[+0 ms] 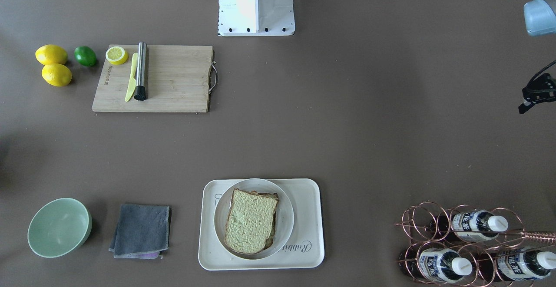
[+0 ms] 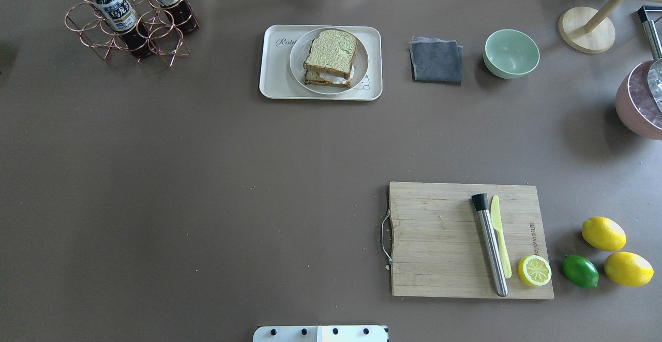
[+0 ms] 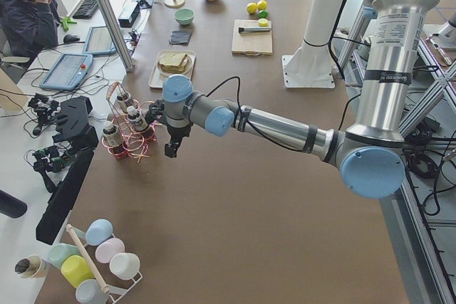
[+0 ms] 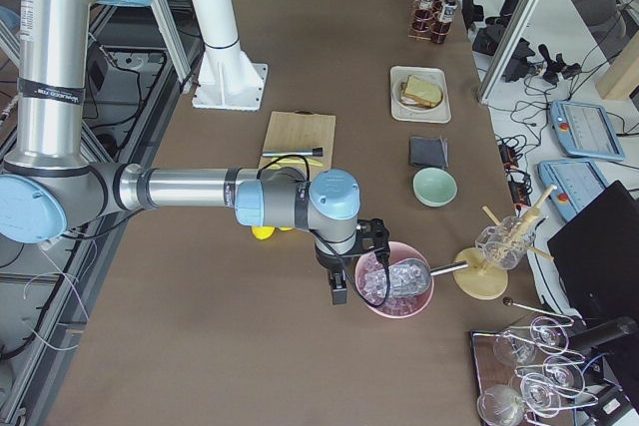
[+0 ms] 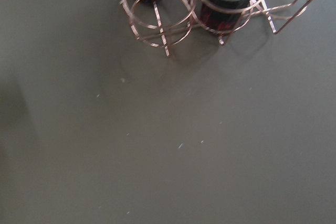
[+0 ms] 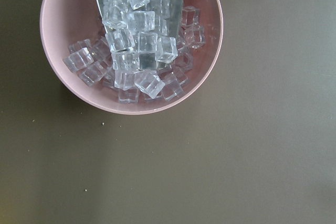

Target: Make sandwich and place on tray

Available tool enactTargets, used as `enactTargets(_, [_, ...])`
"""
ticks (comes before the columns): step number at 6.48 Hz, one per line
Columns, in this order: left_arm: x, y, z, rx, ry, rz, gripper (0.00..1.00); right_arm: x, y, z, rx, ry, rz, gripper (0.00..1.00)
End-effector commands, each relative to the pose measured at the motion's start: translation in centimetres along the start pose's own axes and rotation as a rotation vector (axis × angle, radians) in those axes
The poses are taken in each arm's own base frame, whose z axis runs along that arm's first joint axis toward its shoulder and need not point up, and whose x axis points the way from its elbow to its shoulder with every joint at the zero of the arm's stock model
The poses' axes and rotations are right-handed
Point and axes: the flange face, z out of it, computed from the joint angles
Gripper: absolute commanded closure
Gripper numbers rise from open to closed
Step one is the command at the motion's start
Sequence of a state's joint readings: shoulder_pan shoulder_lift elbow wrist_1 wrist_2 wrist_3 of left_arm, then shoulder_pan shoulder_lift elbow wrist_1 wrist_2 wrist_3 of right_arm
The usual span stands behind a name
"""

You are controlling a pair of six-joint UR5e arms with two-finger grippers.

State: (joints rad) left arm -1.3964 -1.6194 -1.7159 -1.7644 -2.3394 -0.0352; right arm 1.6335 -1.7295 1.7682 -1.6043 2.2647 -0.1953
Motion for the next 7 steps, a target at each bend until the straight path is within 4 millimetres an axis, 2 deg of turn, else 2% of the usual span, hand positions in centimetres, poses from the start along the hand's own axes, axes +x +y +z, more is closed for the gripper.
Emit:
enactTargets(1, [-7.8, 11.5, 0.1, -0.054, -0.003, -0.002, 0.02, 1.0, 1.6, 0.5, -0.009, -0.008, 0.024, 0.0])
enactTargets(2, [-9.8, 15.6, 0.5, -0.078, -0.004, 0.006, 0.02, 1.2, 2.4, 0.8, -0.015, -0.009, 0.032, 0.0])
enactTargets(3, [-11.2, 18.1, -0.2, -0.071, -0.011, -0.039, 0.02, 1.5, 2.7, 0.8, -0.017, -0.006, 0.038, 0.0])
enactTargets(4, [-11.6, 18.5, -0.5, -0.065, -0.015, -0.054, 0.02, 1.6, 3.0, 1.0, -0.022, -0.003, 0.044, 0.0])
enactTargets(5, [-12.4, 19.3, 0.3, -0.083, -0.008, -0.076, 0.02, 2.0, 4.2, 1.8, -0.04, -0.005, 0.06, 0.0])
enactTargets(7, [-13.2, 20.0, 1.2, -0.1, -0.003, -0.095, 0.02, 2.4, 4.7, 2.4, -0.053, -0.006, 0.073, 0.0])
